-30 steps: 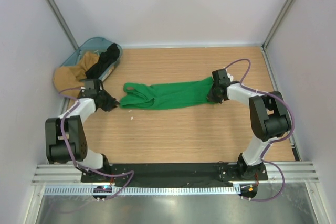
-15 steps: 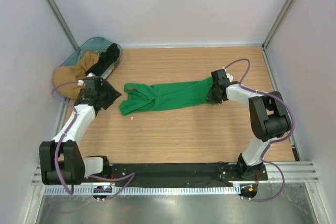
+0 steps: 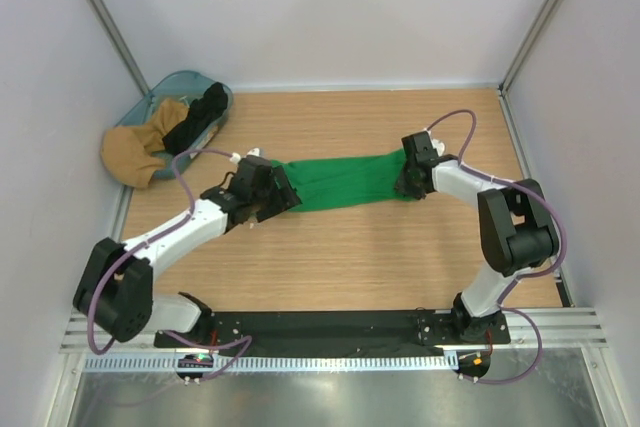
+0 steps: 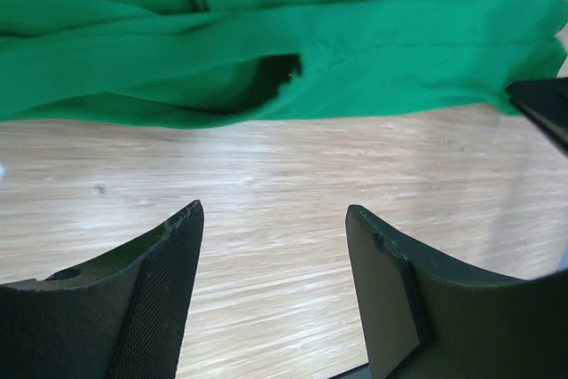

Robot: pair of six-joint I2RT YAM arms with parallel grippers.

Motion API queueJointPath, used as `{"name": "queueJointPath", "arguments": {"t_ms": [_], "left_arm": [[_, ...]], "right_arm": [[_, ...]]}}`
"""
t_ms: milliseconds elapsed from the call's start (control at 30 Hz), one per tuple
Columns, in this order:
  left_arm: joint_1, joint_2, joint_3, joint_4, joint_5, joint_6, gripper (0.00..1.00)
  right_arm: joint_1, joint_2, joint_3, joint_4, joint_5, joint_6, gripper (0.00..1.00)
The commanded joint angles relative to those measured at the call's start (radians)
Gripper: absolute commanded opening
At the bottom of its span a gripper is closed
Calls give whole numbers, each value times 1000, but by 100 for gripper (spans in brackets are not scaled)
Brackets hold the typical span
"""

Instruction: Fold and stack the tank tops

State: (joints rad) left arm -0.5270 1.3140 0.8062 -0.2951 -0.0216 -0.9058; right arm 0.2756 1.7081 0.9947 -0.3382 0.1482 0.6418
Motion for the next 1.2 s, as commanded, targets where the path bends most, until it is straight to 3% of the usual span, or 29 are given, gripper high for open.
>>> {"name": "queueJointPath", "arguments": {"t_ms": [0,167,300,500,700,867,967,1000,1100,1167], "left_arm": [[-47,85,82,91,11,-36,66],[-57,212,155,145,72,-44,59],[-54,290,244,123,31,-16,54],[13,455,323,94,12,13,37],[82,524,350,86,8,48,27],[102,570,393,51,6,85,26],[102,603,444,13,-9,111,26],[102,623,471,2,-14,125,26],[105,660,528,-32,-23,142,25],[105,698,577,-47,-31,159,25]], "right_arm": [[2,-76,30,-28,59,-33,36],[-1,-81,77,-42,94,-63,43],[-12,-47,148,-71,154,-103,46],[-26,62,258,-105,154,-152,63],[-26,195,355,-150,130,-160,65],[-27,249,371,-159,108,-143,54],[-24,242,351,-160,81,-130,38],[-23,233,322,-154,76,-122,27],[-10,177,245,-165,96,-93,8],[14,116,164,-159,88,-71,8]]}}
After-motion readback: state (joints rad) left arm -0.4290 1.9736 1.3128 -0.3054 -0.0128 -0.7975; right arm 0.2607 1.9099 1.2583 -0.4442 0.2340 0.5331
